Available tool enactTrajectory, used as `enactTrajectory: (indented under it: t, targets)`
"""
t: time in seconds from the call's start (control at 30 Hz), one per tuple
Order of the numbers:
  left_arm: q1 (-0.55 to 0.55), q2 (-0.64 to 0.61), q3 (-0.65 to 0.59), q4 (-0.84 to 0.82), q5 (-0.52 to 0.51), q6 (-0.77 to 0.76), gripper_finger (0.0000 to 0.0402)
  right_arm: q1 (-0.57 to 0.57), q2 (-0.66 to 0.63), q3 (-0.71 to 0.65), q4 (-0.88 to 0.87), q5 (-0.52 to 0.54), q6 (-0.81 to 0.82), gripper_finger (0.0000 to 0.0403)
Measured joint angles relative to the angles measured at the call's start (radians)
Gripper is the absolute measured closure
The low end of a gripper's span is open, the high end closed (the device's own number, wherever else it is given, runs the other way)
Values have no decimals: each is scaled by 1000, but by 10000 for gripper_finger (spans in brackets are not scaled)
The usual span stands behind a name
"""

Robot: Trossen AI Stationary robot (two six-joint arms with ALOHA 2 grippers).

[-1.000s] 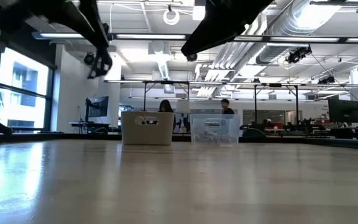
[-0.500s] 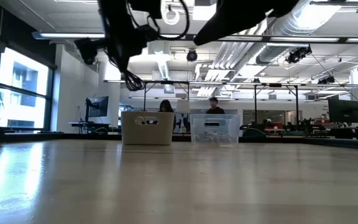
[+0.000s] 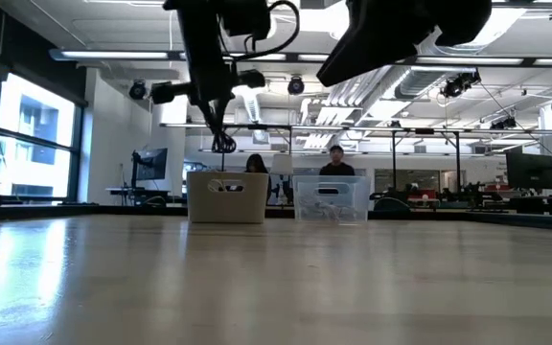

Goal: Pick & Place USB Port
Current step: Put the dark blue charger cable into the grey bin

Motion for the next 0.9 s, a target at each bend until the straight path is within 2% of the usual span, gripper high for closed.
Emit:
enactTrajectory:
  t: [0.07,0.23,0.4,0.7,0.9]
  targets:
    - [32,-3,2,27,15,16,387,0,0,0,-3,3,0,284]
    - [116,-2,1,63,155,80,388,-1,0,0,-14,21,-1,284]
    - [167,12,1,116,240,103,389,-1,0,0,-16,22,0,284]
    - [186,89,1,86,258,140,388,-1,0,0,-26,28,1,284]
    - [188,139,1,124,253,84,365,-1,0,0,-35,28,2,284]
